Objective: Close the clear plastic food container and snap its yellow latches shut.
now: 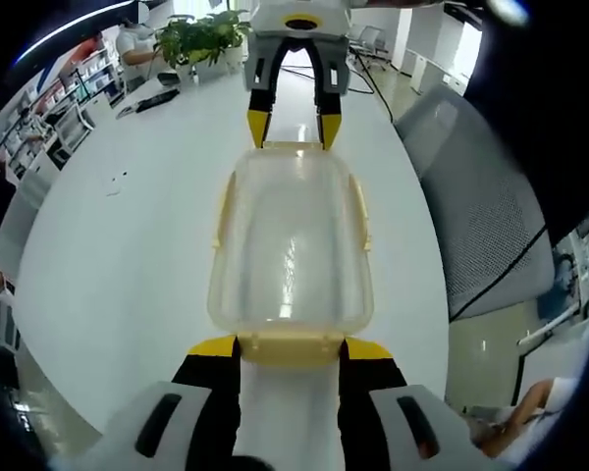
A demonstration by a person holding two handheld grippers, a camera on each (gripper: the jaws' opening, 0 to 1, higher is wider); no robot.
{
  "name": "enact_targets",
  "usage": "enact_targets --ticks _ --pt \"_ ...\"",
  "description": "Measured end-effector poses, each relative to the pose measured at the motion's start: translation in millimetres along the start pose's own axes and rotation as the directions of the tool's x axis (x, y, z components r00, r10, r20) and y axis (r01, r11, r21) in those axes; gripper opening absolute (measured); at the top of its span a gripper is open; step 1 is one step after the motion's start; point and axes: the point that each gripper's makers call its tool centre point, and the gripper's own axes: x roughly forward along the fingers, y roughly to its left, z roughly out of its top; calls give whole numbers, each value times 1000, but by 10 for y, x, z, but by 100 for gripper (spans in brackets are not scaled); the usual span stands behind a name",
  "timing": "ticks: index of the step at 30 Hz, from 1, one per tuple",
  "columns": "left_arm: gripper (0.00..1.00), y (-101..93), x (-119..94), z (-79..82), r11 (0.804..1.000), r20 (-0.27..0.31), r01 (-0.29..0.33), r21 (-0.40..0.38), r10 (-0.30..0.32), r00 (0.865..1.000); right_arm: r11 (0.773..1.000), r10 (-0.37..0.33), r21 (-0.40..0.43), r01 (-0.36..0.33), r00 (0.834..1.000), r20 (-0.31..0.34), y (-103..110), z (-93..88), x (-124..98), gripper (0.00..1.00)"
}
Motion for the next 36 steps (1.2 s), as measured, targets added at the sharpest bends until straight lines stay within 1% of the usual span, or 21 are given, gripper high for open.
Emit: enact_targets --ticks 2,10,19,36 --pt "32 3 -4 34 1000 3 -2 3 2 1000 1000 -4 -4 4 1000 1 9 -30 -56 35" --pt "32 -18 14 292 1000 20 -12 12 11 1000 1000 -12 -3 12 1000 -8 30 -185 -241 35" --pt "32 -39 47 503 1000 31 -14 17 14 999 1000 -12 -2 12 1000 -16 57 -355 -410 35" --pt "32 -26 207 891 999 39 -21 28 20 999 1000 -28 0 28 999 -32 40 -693 -653 35"
